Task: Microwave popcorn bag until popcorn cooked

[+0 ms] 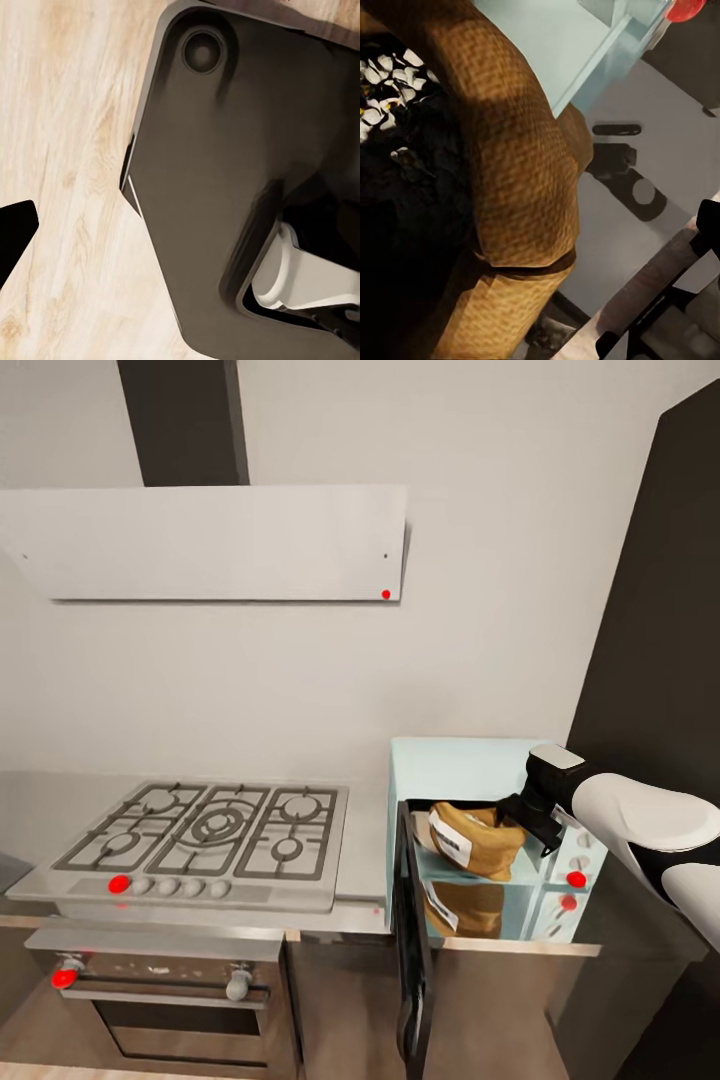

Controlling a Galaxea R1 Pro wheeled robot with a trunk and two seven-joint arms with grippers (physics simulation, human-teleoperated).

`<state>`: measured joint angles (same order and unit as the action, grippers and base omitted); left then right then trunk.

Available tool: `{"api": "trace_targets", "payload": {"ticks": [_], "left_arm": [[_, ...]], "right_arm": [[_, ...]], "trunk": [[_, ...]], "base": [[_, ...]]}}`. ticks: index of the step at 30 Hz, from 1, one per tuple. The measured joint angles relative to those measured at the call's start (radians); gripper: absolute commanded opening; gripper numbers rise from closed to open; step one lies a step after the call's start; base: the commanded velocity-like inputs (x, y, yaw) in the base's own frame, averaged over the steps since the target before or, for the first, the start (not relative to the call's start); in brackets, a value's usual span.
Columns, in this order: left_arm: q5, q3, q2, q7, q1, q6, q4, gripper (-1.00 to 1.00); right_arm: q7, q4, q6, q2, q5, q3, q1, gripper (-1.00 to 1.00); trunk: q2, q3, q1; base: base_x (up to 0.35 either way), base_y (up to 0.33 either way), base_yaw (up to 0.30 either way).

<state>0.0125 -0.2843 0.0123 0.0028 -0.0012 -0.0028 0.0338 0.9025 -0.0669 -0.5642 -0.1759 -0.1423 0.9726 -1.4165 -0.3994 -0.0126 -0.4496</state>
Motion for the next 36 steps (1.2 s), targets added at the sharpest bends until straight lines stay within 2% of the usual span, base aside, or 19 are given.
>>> {"api": "trace_targets", "payload": {"ticks": [24, 36], "left_arm": [[0.000, 0.000, -0.001, 0.000, 0.000, 0.001, 0.000, 1.00], [0.000, 0.000, -0.002, 0.000, 0.000, 0.001, 0.000, 1.00]], "right_arm": [[0.000, 0.000, 0.000, 0.000, 0.000, -0.001, 0.000, 1.00], [0.000, -0.001, 0.000, 0.000, 0.000, 0.000, 0.000, 1.00]], "trunk": [[0.000, -0.039, 0.000], [0.000, -0.059, 0.000]], "base": [[-0.003, 0.000, 0.000], [-0.221, -0.094, 0.000]]}}
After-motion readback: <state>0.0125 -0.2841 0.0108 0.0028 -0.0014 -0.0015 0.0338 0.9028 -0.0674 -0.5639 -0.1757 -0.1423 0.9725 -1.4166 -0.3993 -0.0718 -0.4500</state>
